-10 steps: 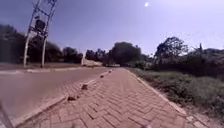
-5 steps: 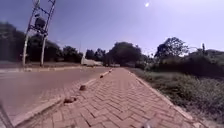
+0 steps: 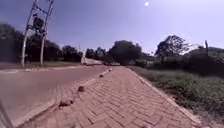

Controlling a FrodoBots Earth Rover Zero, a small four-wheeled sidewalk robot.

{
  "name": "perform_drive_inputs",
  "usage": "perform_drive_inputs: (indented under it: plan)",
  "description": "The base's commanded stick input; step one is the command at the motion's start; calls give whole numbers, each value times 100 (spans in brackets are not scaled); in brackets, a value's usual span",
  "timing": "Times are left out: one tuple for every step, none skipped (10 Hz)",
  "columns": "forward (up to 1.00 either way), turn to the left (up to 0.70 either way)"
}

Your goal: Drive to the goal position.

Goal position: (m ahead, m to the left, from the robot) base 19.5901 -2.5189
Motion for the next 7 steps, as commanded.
perform_drive_inputs:
  plan:
    - [30,0]
    - [30,0]
    - [30,0]
    - [30,0]
    - [30,0]
    - [30,0]
    - [30,0]
